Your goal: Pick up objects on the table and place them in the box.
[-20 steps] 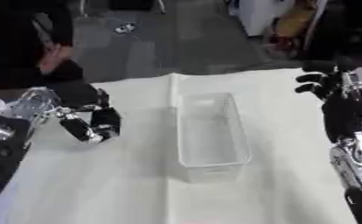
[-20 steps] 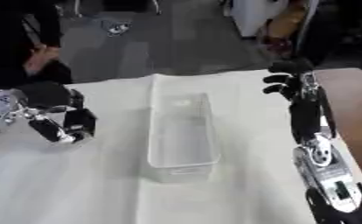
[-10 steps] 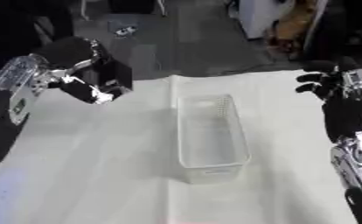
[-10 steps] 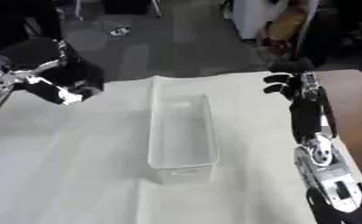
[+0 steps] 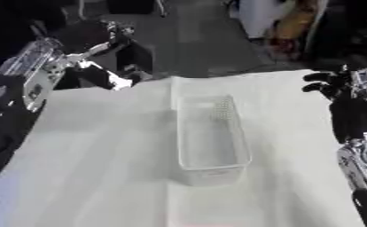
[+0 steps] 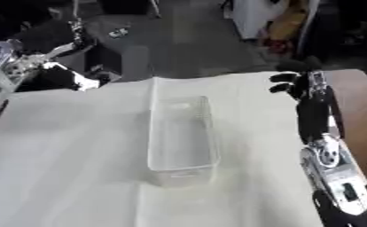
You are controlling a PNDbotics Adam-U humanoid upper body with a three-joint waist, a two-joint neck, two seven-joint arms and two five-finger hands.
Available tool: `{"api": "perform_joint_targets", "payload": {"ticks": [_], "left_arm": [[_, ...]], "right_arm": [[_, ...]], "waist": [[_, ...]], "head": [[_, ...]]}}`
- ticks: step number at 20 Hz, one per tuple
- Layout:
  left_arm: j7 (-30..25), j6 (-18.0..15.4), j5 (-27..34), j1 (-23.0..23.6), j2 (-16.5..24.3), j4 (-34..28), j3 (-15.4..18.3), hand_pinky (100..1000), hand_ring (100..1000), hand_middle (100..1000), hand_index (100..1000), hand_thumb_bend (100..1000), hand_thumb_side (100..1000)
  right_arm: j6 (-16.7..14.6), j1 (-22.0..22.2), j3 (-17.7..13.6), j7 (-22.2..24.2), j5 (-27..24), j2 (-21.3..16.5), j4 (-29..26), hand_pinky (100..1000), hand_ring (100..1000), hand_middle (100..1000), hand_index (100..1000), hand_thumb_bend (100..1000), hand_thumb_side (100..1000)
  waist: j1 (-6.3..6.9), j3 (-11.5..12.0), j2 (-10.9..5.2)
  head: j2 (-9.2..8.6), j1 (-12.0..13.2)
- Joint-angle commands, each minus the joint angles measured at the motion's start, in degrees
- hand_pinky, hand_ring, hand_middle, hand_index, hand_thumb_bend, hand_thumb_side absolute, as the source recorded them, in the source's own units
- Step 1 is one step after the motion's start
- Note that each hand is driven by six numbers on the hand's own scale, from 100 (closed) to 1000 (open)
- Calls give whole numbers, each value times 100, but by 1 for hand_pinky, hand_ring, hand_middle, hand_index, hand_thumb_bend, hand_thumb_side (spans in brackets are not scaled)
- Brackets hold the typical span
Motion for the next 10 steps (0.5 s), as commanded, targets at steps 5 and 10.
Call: {"api": "perform_joint_targets", "payload": {"ticks": [5, 10], "left_arm": [[-134, -224, 82, -300, -187, 208, -108, 100, 100, 100, 257, 100, 680], [-158, -431, 50, -379, -342, 434, -158, 100, 100, 100, 261, 100, 687]], "right_arm": [[-104, -236, -72, -259, 265, -24, -312, 550, 624, 637, 708, 187, 1000], [-148, -352, -55, -375, 449, 32, -413, 551, 624, 636, 707, 188, 1000]], "waist": [[7, -166, -9], [39, -299, 57]], "head": [[-93, 119], [-121, 110]]}}
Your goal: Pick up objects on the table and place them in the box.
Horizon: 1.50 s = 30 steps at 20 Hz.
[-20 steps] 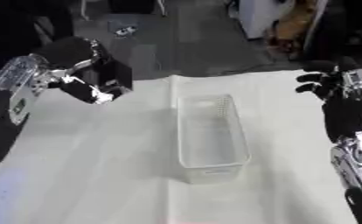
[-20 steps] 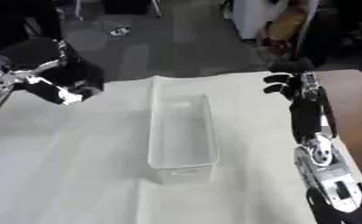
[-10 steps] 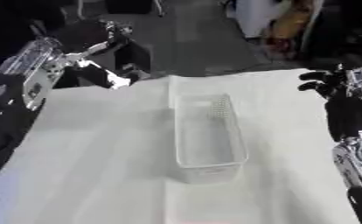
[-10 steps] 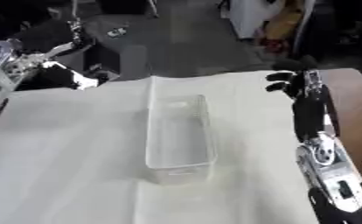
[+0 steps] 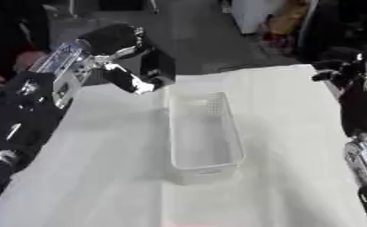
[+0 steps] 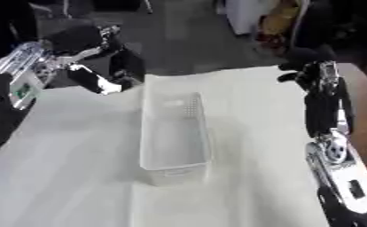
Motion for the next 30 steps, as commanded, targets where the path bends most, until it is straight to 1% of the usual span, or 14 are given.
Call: {"api": "perform_joint_targets", "payload": {"ticks": [1, 14, 15, 16, 17, 19, 20, 21, 22, 23, 24, 26, 28, 30], "left_arm": [[2, -139, 6, -172, 7, 94, 2, 100, 100, 100, 260, 100, 685], [24, -443, 184, -171, -143, 658, 163, 100, 100, 100, 311, 100, 715], [21, -462, 229, -170, -150, 688, 173, 100, 100, 100, 377, 100, 729], [17, -478, 267, -171, -152, 710, 178, 100, 100, 100, 344, 100, 725], [11, -495, 304, -168, -154, 728, 182, 157, 119, 106, 503, 100, 768], [-27, -519, 345, -166, -146, 758, 185, 334, 373, 399, 662, 100, 881], [-45, -527, 361, -167, -148, 763, 194, 193, 166, 157, 532, 100, 785], [-69, -520, 359, -165, -140, 773, 197, 495, 562, 602, 762, 107, 959], [-89, -516, 351, -166, -139, 772, 200, 348, 396, 427, 674, 100, 891], [-111, -489, 334, -163, -133, 780, 210, 621, 704, 749, 833, 123, 997], [-124, -475, 320, -164, -135, 777, 213, 460, 523, 563, 742, 103, 946], [-128, -434, 306, -164, -134, 776, 234, 731, 808, 842, 889, 133, 1000], [-87, -405, 328, -166, -137, 772, 255, 704, 786, 820, 872, 129, 1000], [-45, -378, 328, -168, -132, 764, 266, 838, 900, 938, 943, 138, 1000]], "right_arm": [[-20, -154, -13, -64, 86, 3, -156, 551, 624, 636, 707, 187, 1000], [2, -297, 20, -61, 70, 71, -223, 551, 623, 631, 707, 187, 1000], [3, -305, 21, -59, 70, 74, -225, 551, 623, 631, 707, 187, 1000], [5, -310, 22, -57, 69, 76, -226, 551, 623, 631, 707, 187, 1000], [8, -315, 25, -55, 66, 78, -225, 550, 623, 631, 707, 187, 1000], [16, -323, 28, -50, 57, 80, -221, 550, 623, 631, 707, 187, 1000], [19, -326, 28, -47, 53, 80, -220, 550, 623, 631, 707, 187, 1000], [21, -327, 29, -45, 49, 82, -219, 550, 623, 631, 707, 187, 1000], [23, -328, 30, -43, 45, 83, -219, 550, 623, 631, 707, 187, 1000], [25, -329, 31, -41, 42, 84, -218, 550, 623, 631, 707, 186, 1000], [26, -330, 32, -39, 40, 86, -218, 550, 623, 631, 707, 186, 1000], [30, -329, 33, -36, 37, 88, -216, 550, 623, 631, 707, 186, 1000], [34, -322, 35, -32, 35, 89, -210, 550, 623, 631, 707, 186, 1000], [36, -315, 35, -30, 34, 90, -207, 550, 623, 632, 707, 186, 1000]], "waist": [[-4, -33, -63], [93, -265, 67], [101, -278, 79], [104, -286, 84], [111, -297, 95], [123, -309, 110], [123, -312, 112], [130, -313, 118], [132, -315, 121], [139, -314, 128], [140, -315, 129], [145, -313, 137], [147, -304, 140], [148, -294, 141]], "head": [[-78, 46], [-98, -7], [-98, -12], [-99, -13], [-92, -22], [-79, -39], [-79, -39], [-70, -53], [-69, -54], [-61, -72], [-60, -72], [-50, -94], [-39, -113], [-25, -123]]}}
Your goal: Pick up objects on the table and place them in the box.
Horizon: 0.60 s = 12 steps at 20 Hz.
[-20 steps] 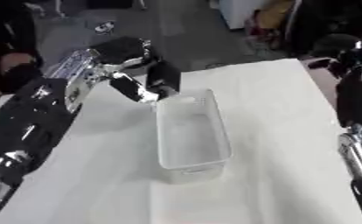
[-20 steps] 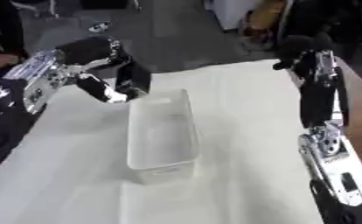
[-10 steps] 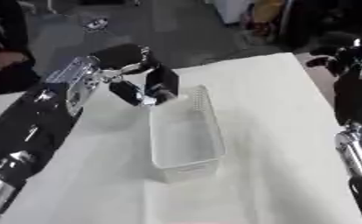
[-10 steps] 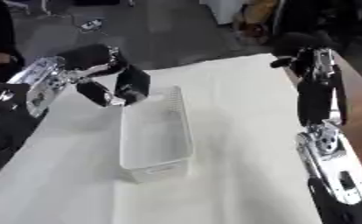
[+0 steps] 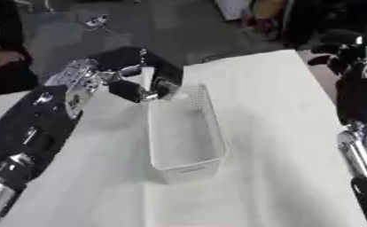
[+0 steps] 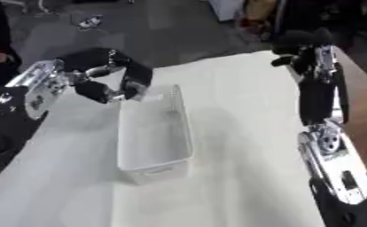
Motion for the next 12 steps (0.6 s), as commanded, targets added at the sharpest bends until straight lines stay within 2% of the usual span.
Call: {"api": "perform_joint_targets", "payload": {"ticks": [1, 3, 4, 6, 9, 12], "left_arm": [[79, 52, 48, -130, 130, -64, 106, 863, 918, 956, 954, 138, 1000], [113, 70, 58, -123, 141, -64, 113, 930, 971, 1000, 1000, 141, 1000], [119, 78, 55, -122, 144, -62, 114, 906, 951, 995, 984, 141, 1000], [116, 91, 40, -120, 148, -57, 113, 955, 991, 1000, 1000, 140, 1000], [26, 108, -32, -121, 156, -35, 108, 987, 1000, 1000, 1000, 158, 1000], [-120, 105, -135, -129, 167, -22, 110, 1000, 1000, 1000, 1000, 289, 1000]], "right_arm": [[20, -117, -4, 2, -19, -27, -118, 550, 623, 632, 707, 186, 1000], [19, -109, -6, 0, -18, -26, -116, 550, 623, 632, 707, 186, 1000], [19, -107, -5, 0, -18, -26, -115, 550, 623, 632, 707, 186, 1000], [20, -104, -5, 0, -17, -24, -114, 550, 623, 632, 707, 186, 1000], [21, -96, -6, -1, -18, -24, -109, 550, 623, 632, 707, 186, 1000], [21, -95, -6, -3, -21, -24, -109, 550, 623, 632, 707, 186, 1000]], "waist": [[-24, 23, -84], [-24, 33, -87], [-24, 36, -88], [-24, 40, -89], [-26, 50, -98], [-28, 57, -104]], "head": [[-11, -60], [-1, -67], [1, -68], [5, -69], [16, -73], [26, -88]]}}
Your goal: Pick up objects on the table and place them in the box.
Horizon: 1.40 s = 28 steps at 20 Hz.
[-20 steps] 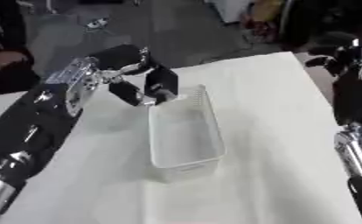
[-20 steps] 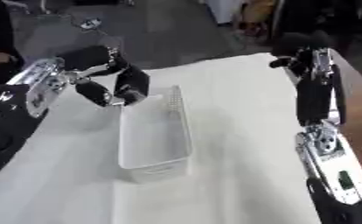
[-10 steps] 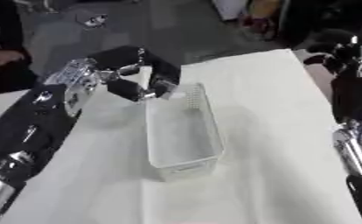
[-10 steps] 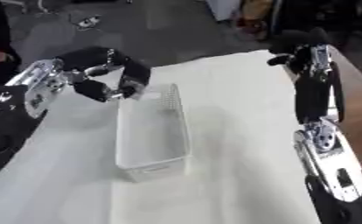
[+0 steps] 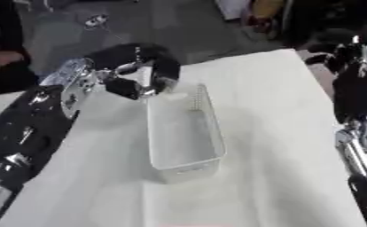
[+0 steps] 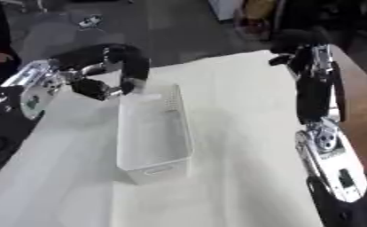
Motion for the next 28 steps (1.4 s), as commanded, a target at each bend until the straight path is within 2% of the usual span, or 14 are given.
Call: {"api": "perform_joint_targets", "payload": {"ticks": [1, 7, 14, 18, 19, 20, 24, 25, 28], "left_arm": [[-152, -14, -112, -135, 171, -45, 49, 1000, 1000, 1000, 1000, 346, 1000], [-363, -64, -312, -139, 174, -51, 72, 1000, 1000, 1000, 1000, 430, 1000], [-430, -81, -408, -124, 203, -49, 102, 1000, 1000, 1000, 1000, 423, 1000], [-399, -61, -430, -104, 223, -65, 103, 1000, 1000, 1000, 1000, 394, 1000], [-340, -25, -421, -88, 244, -83, 126, 1000, 1000, 1000, 1000, 272, 1000], [-172, 63, -357, -29, 297, -139, 186, 1000, 1000, 1000, 1000, 175, 1000], [633, 687, 149, 464, 586, -544, 329, 913, 975, 1000, 1000, 131, 966], [692, 772, 256, 523, 622, -668, 261, 924, 980, 1000, 1000, 130, 970], [1094, 1250, 1046, 1258, 766, -1367, 496, 829, 928, 1000, 1000, 125, 925]], "right_arm": [[20, -97, -5, -3, -21, -23, -109, 550, 623, 632, 707, 186, 1000], [17, -101, -3, -8, -19, -16, -112, 550, 623, 632, 707, 186, 1000], [20, -77, -9, -16, -10, -20, -102, 551, 623, 632, 707, 186, 1000], [20, -64, -9, -18, -4, -24, -94, 551, 623, 632, 707, 185, 1000], [21, -51, -13, -20, -3, -29, -88, 551, 623, 632, 707, 185, 1000], [24, -20, -21, -26, -1, -43, -76, 551, 623, 632, 707, 185, 1000], [26, 114, -62, -54, 13, -116, -16, 551, 623, 632, 707, 185, 1000], [20, 119, -61, -55, 18, -118, -11, 551, 623, 632, 707, 185, 1000], [12, 240, -115, -98, 44, -228, 45, 550, 623, 632, 707, 185, 1000]], "waist": [[-28, 17, -105], [-34, 26, -106], [-45, 64, -126], [-57, 90, -142], [-66, 110, -158], [-83, 157, -186], [-150, 372, -290], [-148, 369, -292], [-221, 645, -381]], "head": [[8, -85], [20, -99], [40, -119], [43, -126], [-6, -153], [-252, -268], [-1484, -924], [-1500, -929], [-2133, -1397]]}}
